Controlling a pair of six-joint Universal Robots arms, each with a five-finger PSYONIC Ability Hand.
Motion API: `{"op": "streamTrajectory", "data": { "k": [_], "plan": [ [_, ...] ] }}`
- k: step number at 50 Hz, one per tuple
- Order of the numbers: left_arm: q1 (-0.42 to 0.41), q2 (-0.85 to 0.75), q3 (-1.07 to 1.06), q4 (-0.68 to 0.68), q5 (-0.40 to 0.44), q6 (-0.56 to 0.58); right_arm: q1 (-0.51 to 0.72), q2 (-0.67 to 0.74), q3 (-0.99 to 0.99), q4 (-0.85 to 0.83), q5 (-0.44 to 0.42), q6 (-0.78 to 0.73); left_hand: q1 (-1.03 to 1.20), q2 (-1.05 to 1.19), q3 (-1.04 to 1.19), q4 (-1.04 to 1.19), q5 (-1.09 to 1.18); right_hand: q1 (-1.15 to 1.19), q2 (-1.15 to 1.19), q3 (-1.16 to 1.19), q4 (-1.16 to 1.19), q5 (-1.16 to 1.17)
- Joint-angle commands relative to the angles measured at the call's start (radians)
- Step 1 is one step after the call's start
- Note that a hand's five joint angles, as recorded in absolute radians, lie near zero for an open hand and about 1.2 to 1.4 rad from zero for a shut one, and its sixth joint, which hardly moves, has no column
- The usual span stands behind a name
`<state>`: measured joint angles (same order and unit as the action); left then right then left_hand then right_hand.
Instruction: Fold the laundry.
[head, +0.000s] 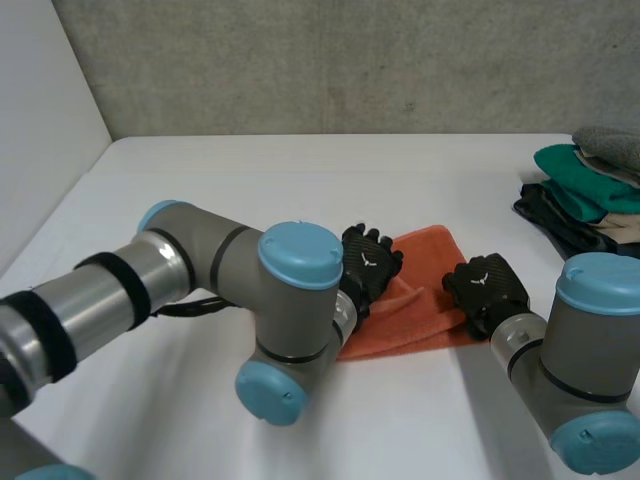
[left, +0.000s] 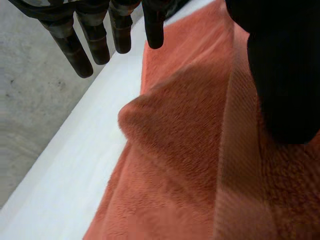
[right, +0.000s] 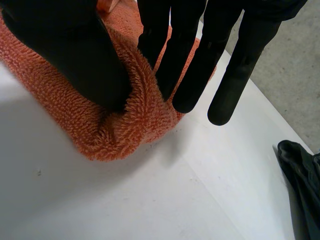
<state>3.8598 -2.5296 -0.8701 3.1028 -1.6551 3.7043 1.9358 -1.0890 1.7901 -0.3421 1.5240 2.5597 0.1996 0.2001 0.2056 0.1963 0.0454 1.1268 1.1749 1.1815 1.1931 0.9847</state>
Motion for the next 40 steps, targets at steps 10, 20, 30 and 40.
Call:
{"op": "streamTrajectory", "data": {
  "k": [10,20,30,40],
  "plan": [
    [0.205,0.109,0.045,-0.02,-0.301,0.04,0.017,0.009,-0.003,-0.008,0.001,-0.016,-0.025,-0.026,-0.031,-0.022,-0.045,0.269,0.221,0.215,0.203,0.237],
    [0.144,0.247,-0.147,0.028,-0.236,0.028,0.003,-0.021,-0.003,-0.011,0.056,-0.033,-0.025,-0.026,-0.031,-0.022,-0.045,0.269,0.221,0.215,0.203,0.237],
    [0.176,0.35,-0.267,0.056,-0.213,-0.017,0.093,-0.098,-0.024,-0.133,0.099,-0.216,-0.025,-0.026,-0.031,-0.022,-0.045,0.269,0.221,0.215,0.203,0.237],
    [0.262,0.475,-0.359,0.086,-0.18,-0.035,0.377,-0.037,-0.067,-0.357,-0.118,-0.418,-0.025,-0.026,-0.031,-0.022,-0.045,0.269,0.221,0.215,0.203,0.237]
  ]
}}
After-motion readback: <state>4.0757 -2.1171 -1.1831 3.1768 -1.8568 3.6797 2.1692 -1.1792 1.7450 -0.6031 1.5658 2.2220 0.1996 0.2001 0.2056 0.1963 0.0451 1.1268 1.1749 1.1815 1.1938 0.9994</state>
